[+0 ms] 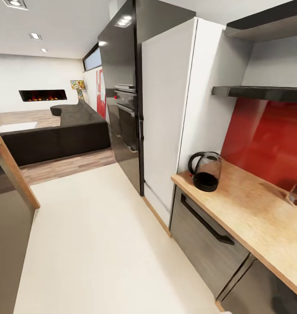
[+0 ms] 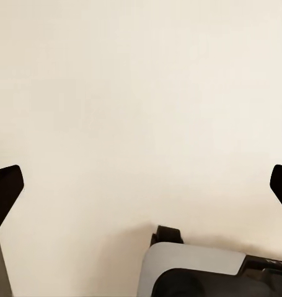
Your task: Set up a coffee station on the kitchen countertop: keep the coffee maker on the countertop, move the bottle of coffee from the kitchen shelf to the counter next to the coffee maker, place a paper coffee filter on top of the coffee maker, put the saucer next to the coffee maker with the coffee cup on the saucer, and place the electric kettle next to the coffee maker.
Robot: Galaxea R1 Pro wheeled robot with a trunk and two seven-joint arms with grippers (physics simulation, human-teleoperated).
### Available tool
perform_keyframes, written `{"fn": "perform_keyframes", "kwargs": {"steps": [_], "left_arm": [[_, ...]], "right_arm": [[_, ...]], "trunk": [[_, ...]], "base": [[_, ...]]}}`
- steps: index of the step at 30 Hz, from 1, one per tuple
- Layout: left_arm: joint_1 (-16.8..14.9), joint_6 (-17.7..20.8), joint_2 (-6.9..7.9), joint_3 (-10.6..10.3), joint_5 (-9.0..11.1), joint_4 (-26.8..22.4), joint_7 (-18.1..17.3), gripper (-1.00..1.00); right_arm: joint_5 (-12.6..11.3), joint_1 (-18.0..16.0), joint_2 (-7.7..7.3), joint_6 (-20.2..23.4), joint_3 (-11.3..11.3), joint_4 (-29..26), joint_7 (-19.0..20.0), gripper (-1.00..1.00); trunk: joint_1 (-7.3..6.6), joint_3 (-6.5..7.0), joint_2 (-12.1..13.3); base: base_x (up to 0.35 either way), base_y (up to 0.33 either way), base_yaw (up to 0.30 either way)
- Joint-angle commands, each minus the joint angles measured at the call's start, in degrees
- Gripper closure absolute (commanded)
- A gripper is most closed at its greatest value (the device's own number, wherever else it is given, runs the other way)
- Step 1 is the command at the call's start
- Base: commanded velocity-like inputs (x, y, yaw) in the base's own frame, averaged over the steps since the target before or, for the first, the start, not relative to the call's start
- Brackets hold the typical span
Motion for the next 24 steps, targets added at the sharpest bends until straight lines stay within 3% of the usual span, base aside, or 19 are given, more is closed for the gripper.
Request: {"fn": "perform_keyframes", "kwargs": {"steps": [1, 9, 24], "left_arm": [[0.0, -0.2, 0.05, -0.4, 0.6, 0.0, -0.2, -1.0], [0.0, -0.2, 0.03, -0.4, 0.6, 0.0, -0.2, -1.0], [0.0, -0.3, 0.02, -0.4, 0.6, 0.1, -0.2, -1.0]], "right_arm": [[-0.6, -0.1, -0.01, -0.2, 0.4, 0.1, 0.1, -1.0], [-0.6, -0.1, -0.01, -0.2, 0.4, 0.1, 0.1, -1.0], [-0.7, -0.1, -0.01, -0.2, 0.4, 0.1, 0.1, -1.0]], "trunk": [[0.06, -0.12, -0.1], [0.06, -0.12, -0.1], [0.06, -0.12, -0.1]], "base": [[0.251, 0.259, -0.117], [0.205, 0.283, -0.1], [0.23, 0.267, -0.004]]}}
